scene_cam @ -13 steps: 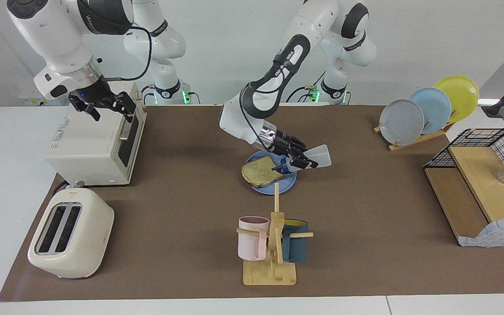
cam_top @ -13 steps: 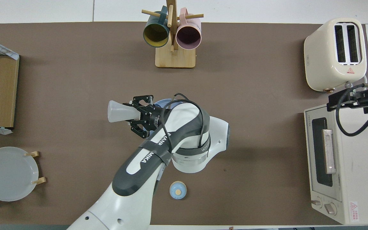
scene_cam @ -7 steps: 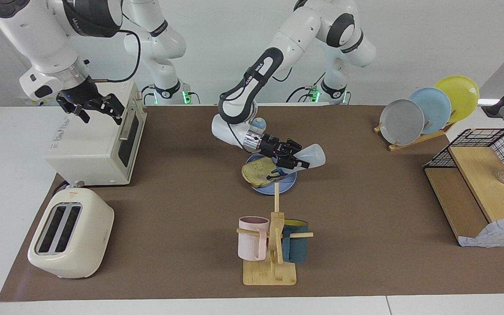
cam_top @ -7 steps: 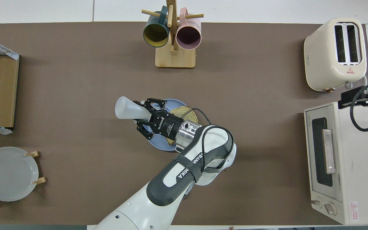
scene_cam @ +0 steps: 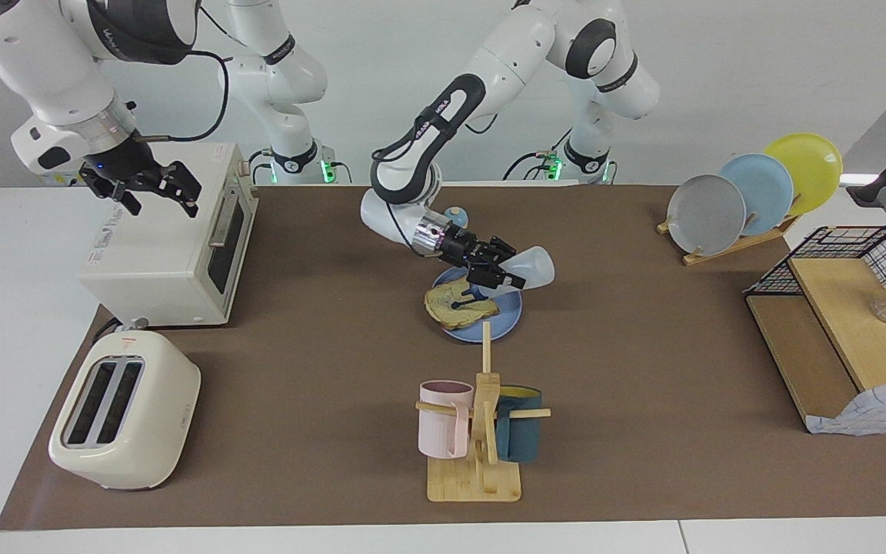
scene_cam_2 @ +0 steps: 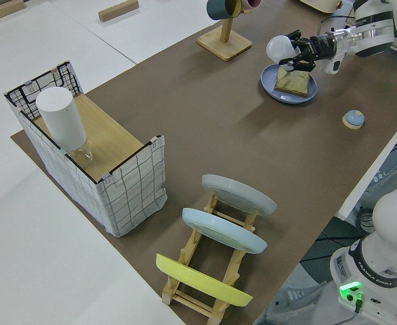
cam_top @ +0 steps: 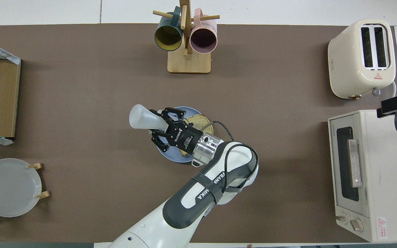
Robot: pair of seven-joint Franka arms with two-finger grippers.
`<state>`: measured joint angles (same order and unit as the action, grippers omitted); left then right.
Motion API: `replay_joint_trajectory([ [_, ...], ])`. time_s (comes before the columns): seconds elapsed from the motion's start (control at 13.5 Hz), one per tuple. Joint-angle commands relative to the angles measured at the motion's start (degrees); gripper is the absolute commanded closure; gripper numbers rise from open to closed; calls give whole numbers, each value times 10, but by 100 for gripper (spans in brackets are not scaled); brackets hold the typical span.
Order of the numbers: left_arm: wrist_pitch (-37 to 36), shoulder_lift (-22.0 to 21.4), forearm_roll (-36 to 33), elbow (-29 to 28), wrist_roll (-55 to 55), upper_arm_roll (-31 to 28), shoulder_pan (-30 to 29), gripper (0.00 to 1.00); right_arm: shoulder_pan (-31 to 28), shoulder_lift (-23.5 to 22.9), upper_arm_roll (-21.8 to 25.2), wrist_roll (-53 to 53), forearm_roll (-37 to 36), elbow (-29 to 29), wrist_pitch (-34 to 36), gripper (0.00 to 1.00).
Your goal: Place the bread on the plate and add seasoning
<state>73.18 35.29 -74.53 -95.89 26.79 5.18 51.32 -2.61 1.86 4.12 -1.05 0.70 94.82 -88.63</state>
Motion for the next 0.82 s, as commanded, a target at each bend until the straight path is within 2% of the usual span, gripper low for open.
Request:
replay_joint_trajectory([
  [0.0,28,-10,-26,-20,7,-3,-44,100,2,6,-3,26,0,-1,0,0],
  [0.3,23,-10,-17,-11,8,1,-23,100,2,5,-1,23,0,-2,-3,0],
  [0.52,8,-13,27,1,9,-1,39,100,1,6,0,22,0,-1,-1,0],
  [0.74,23,-12,26,-3,8,-2,20,100,0,10,0,24,0,4,1,0],
])
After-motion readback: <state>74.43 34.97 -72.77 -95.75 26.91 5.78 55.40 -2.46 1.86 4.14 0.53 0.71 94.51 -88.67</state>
